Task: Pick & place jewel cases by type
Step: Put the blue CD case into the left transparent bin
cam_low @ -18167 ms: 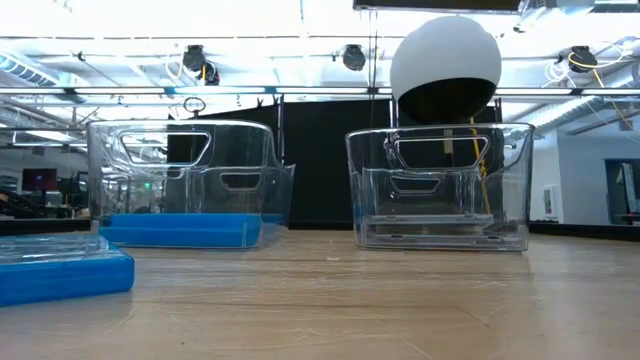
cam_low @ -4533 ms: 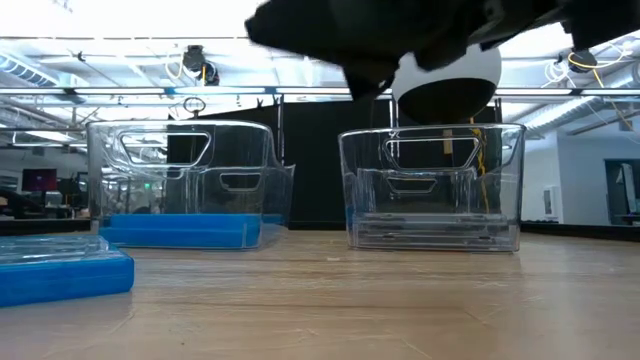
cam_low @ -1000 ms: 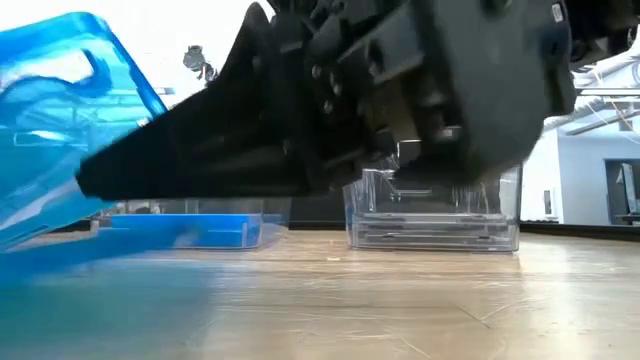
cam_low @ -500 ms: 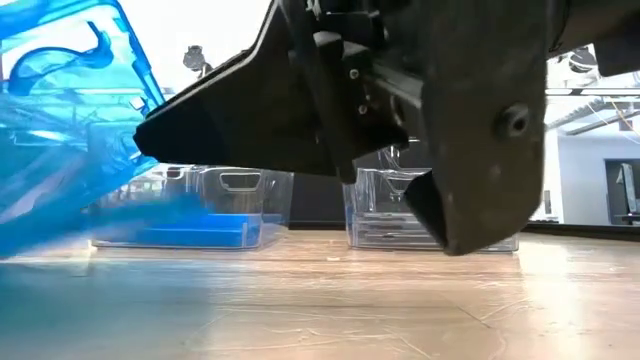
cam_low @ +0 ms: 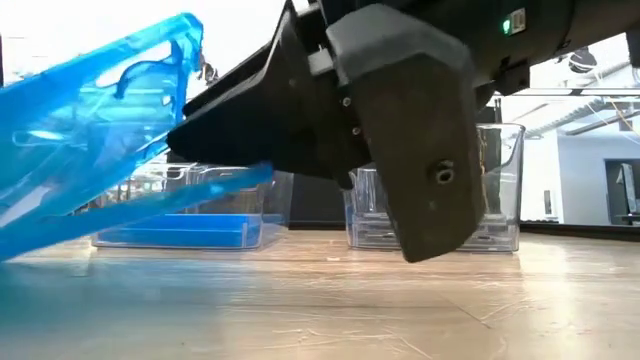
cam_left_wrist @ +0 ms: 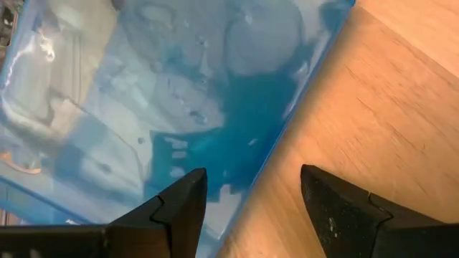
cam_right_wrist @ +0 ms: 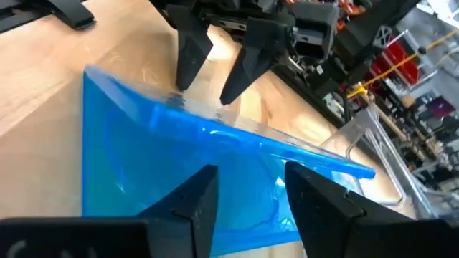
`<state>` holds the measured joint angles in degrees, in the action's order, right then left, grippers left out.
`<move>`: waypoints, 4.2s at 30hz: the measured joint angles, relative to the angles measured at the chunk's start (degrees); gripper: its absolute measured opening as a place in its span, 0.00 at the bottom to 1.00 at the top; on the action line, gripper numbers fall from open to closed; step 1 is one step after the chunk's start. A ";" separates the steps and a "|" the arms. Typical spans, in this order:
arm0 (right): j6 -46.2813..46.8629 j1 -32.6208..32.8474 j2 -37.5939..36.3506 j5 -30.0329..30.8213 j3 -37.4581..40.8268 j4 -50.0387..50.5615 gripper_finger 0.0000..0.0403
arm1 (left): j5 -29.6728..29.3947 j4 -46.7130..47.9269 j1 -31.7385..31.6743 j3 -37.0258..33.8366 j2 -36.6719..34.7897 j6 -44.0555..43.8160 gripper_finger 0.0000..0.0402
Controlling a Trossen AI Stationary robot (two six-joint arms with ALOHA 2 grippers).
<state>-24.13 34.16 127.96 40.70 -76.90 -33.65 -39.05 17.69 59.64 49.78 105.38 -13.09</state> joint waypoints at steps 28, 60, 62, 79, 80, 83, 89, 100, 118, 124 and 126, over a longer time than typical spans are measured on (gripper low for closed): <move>-5.11 3.10 0.00 8.74 0.02 -3.28 0.40 | -1.25 -1.33 0.04 -0.04 -0.02 3.88 0.58; 46.05 1.74 -9.97 -13.76 3.58 14.28 0.41 | 1.80 -7.43 -7.02 -0.04 -0.09 19.43 0.58; 47.00 1.49 -9.97 -13.78 4.78 11.52 0.41 | 2.05 -8.66 -7.45 -0.04 -0.09 20.26 0.58; 74.94 -2.37 -10.03 -18.51 18.84 -12.02 0.43 | 7.07 -15.14 -11.53 -0.02 0.04 28.08 0.58; 75.40 -2.49 -10.03 -18.60 19.20 -13.17 0.43 | 7.24 -15.12 -11.77 -0.02 0.04 28.37 0.58; 76.44 -3.02 -10.01 -20.84 19.54 -15.57 0.43 | 8.51 -15.17 -12.50 -0.02 0.04 29.81 0.58; 79.68 -3.39 -10.01 -23.27 19.54 -15.92 0.43 | 9.80 -14.97 -12.92 0.00 0.04 31.03 0.58; 84.79 -3.35 -9.99 -25.84 19.56 -16.03 0.45 | 10.79 -12.98 -12.53 0.04 0.04 30.47 0.58; 89.62 -5.65 -9.97 -26.01 19.56 -8.14 0.35 | 10.99 -13.85 -12.48 -0.02 0.13 32.09 0.58; 83.40 -5.56 -9.97 -25.66 19.56 -7.97 0.14 | 10.78 -13.95 -12.48 -0.04 0.13 30.06 0.58; 81.78 -5.56 -9.97 -25.13 19.56 -7.96 0.07 | 10.55 -13.97 -12.48 -0.04 0.15 29.10 0.58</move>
<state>57.64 28.59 117.99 15.57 -57.34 -41.61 -28.49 3.72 47.16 49.74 105.54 16.01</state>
